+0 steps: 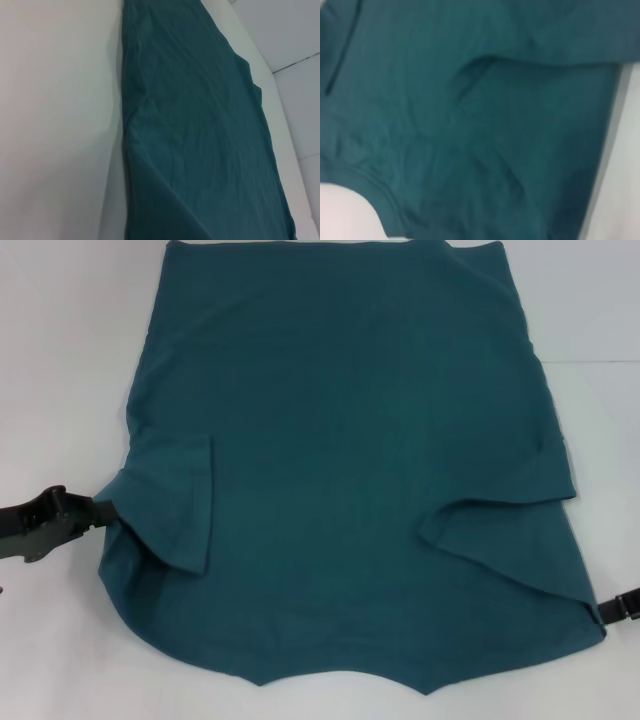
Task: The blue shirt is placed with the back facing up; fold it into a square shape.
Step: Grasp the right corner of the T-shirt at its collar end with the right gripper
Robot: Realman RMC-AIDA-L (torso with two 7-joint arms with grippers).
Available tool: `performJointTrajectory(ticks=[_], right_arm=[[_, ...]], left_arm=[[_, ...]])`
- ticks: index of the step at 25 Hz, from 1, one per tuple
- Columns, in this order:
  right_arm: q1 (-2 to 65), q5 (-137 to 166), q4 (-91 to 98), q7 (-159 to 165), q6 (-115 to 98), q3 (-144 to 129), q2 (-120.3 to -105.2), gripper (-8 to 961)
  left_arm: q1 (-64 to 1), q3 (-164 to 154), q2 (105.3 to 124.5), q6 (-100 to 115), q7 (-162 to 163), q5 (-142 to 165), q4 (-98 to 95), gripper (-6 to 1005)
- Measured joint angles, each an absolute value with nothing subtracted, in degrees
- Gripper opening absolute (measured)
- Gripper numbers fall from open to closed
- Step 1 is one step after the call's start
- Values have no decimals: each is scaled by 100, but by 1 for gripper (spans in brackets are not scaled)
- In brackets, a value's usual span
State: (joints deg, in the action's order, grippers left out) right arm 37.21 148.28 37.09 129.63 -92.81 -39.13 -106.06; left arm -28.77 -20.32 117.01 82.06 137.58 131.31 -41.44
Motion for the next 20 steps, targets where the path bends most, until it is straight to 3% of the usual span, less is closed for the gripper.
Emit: performJointTrajectory(ticks=[5,20], right_arm=[[3767,14893,3711,12929,-9151,-4001,-10676,643],[3893,14907,3718,12880,-9002,-4138,-10805,643]], left_arm=[[-2886,-2037,11699,8166,13760,13132,-4139,2],[-2887,-2040,11699,8109,13781,13140,-4131,3]])
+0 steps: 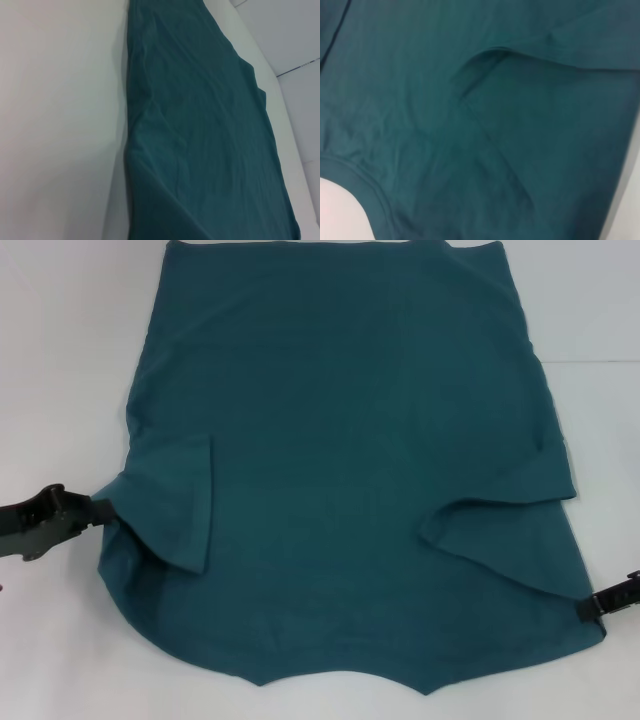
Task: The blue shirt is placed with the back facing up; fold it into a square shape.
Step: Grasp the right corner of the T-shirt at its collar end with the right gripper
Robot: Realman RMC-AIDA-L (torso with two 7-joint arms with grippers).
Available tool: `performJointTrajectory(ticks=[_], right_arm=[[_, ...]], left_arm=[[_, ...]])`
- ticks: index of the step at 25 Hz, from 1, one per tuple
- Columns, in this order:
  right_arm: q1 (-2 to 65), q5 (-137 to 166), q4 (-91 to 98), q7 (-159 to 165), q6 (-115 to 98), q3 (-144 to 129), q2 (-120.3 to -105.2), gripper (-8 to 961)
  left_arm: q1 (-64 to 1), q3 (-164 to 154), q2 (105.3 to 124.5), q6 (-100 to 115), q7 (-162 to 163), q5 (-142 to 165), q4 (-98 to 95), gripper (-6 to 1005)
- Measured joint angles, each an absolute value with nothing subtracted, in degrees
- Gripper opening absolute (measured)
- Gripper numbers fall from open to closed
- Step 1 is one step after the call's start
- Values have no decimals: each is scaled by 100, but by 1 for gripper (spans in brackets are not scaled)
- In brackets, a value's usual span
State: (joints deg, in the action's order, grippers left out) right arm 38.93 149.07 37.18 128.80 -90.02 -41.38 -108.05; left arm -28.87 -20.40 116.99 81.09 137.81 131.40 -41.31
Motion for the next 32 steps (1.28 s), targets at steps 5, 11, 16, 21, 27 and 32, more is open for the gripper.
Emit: performJointTrajectory(ticks=[5,11,16,21,27,32], right_arm=[[3922,14911,3713,12931,-8928,-4222,-10835,644],[3944,14916,3700,12992,-8889,-4254,-10859,644],[3962,14919,3709,12994,-8860,-4348,-10906,644],[3988,14924,3681,12995,-8857,-4351,-10926,644],[4053,14912,3701,12975,-8888,-4351,-11052,644],[4092,14860,3705,12944,-8939,-4327,-11139,643]], left_arm=[[-2887,-2039,11698,8078,13781,13123,-4130,3],[-2884,-2037,11698,8057,13781,13113,-4130,3],[-2882,-2030,11698,8049,13781,13107,-4131,2],[-2880,-2022,11698,8043,13782,13106,-4131,3],[-2874,-2021,11698,8030,13781,13099,-4131,2],[-2864,-2029,11699,8031,13782,13096,-4131,2]])
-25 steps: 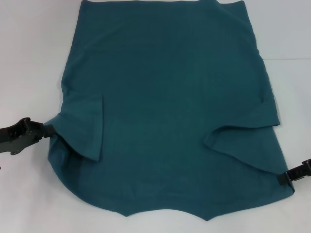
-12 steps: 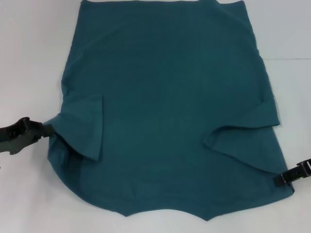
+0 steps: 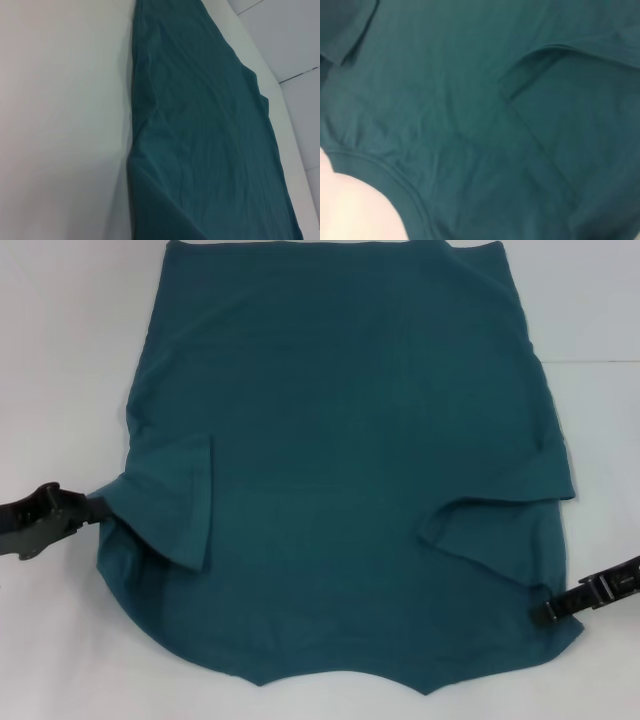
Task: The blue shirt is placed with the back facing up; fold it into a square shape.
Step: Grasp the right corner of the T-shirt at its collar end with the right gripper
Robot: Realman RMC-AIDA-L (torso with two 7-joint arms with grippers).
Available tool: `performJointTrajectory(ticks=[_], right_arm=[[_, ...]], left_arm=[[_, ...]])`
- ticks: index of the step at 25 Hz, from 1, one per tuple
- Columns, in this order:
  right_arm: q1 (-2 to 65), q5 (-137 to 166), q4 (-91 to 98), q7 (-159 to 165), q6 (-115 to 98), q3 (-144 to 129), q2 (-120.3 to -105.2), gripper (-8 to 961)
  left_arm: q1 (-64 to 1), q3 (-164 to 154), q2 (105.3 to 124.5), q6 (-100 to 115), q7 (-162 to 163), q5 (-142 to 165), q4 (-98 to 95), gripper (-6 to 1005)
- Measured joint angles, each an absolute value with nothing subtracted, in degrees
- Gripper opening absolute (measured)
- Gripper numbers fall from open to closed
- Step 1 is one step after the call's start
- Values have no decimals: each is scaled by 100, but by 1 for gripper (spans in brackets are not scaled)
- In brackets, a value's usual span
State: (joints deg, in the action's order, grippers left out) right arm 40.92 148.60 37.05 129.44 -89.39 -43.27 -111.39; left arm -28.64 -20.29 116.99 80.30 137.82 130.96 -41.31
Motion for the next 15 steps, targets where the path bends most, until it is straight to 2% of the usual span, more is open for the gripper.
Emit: performJointTrajectory(ticks=[6,15], right_arm=[[4064,14698,3712,12965,-9048,-4322,-11108,643],[3988,14906,3711,13214,-9010,-4302,-10977,644]], left_arm=[[-2830,-2025,11712,8033,13777,13095,-4131,3],[-2811,-2020,11724,8059,13765,13095,-4131,2]])
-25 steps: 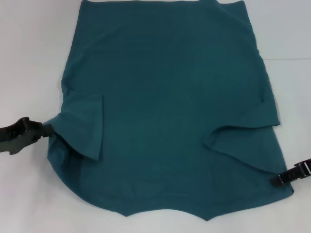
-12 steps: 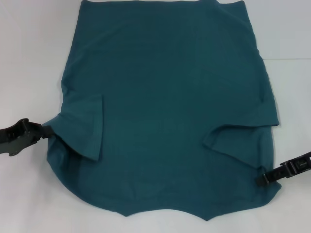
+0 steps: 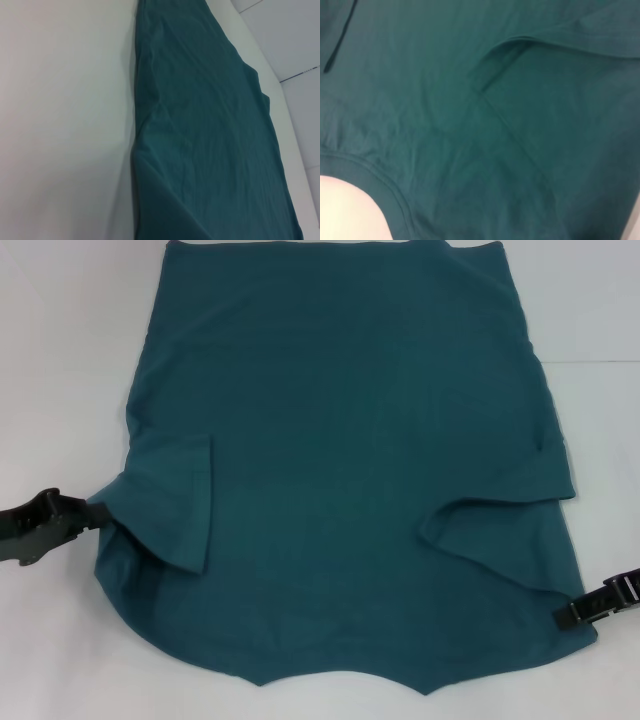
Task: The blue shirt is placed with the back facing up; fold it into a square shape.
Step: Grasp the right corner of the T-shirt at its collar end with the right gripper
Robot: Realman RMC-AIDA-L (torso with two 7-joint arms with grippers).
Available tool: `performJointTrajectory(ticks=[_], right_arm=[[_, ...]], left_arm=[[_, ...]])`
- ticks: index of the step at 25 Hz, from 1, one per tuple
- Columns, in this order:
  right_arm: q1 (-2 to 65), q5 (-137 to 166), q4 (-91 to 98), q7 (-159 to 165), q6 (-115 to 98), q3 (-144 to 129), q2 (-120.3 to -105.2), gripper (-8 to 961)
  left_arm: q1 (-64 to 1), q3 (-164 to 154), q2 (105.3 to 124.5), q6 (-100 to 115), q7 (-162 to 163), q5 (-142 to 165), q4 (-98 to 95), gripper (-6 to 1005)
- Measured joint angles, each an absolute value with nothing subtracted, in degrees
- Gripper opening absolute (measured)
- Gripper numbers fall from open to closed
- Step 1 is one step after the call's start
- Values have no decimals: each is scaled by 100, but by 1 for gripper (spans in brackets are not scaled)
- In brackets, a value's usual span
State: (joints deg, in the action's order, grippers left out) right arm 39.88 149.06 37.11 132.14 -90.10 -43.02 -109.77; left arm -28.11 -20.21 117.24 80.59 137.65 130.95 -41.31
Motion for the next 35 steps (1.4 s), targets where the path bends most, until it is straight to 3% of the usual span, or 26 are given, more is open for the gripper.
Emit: performJointTrajectory(ticks=[13,30,35], right_arm=[[3955,14976,3708,13288,-8876,-4316,-10981,643],[4068,14945,3694,13243,-8930,-4360,-11161,644],[4067,14958,3706,13286,-8975,-4323,-11126,612]], left_arm=[[-2804,-2014,11724,8051,13756,13095,-4121,2],[-2828,-2004,11724,8033,13775,13096,-4122,3],[-2832,-2003,11725,8039,13781,13095,-4122,3]])
